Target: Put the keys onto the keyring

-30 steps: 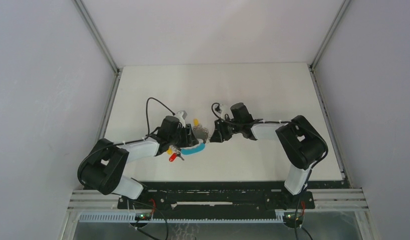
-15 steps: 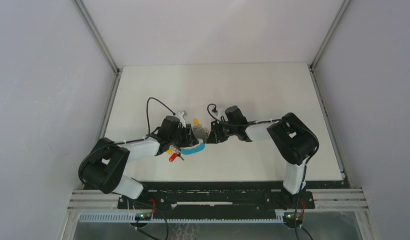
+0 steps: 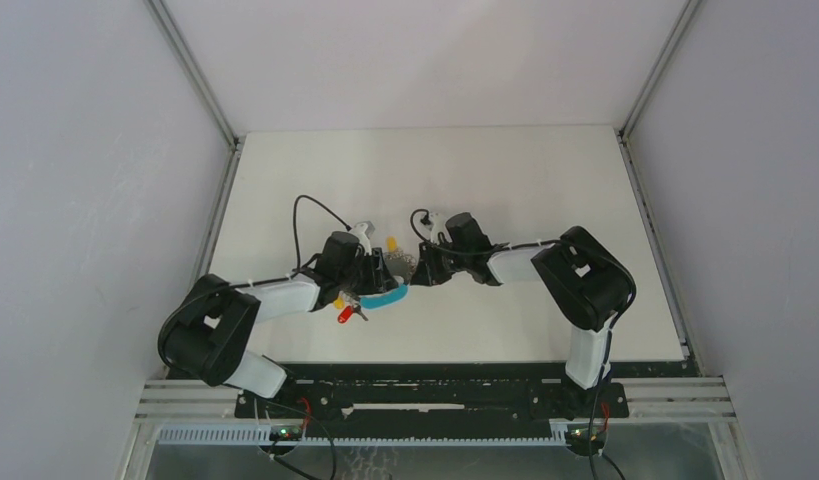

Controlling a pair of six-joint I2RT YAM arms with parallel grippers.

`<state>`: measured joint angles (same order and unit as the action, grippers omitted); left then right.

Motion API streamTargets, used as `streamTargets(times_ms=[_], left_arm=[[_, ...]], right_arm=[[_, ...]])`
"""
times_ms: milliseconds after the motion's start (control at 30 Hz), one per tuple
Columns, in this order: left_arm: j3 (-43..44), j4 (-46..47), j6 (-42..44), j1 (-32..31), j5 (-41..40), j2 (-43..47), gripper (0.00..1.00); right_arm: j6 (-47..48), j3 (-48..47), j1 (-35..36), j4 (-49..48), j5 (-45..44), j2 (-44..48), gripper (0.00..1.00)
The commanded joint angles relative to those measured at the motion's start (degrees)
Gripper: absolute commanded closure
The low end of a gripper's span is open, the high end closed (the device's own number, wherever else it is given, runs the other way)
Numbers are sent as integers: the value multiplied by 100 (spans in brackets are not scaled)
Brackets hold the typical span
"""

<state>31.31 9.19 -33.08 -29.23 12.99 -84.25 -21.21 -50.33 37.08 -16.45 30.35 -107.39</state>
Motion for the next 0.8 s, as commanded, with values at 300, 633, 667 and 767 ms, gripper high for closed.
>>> streamTargets(times_ms=[300,633,667,767], left_arm=[[131,393,-224,-65,230,-219,54],[42,486,-256,-61,211,-214,55],[42,489,-252,-62,206,-217,55],[34,490,-265,-60,189,-210,55]], right_arm=[[305,-415,229,-125,-511,-75,80],[-202,-479,165,317,-1003,-39,74],[-163,-494,186,367,-1063,-32,74],[96,-575,271,531,-1121,-21,71]])
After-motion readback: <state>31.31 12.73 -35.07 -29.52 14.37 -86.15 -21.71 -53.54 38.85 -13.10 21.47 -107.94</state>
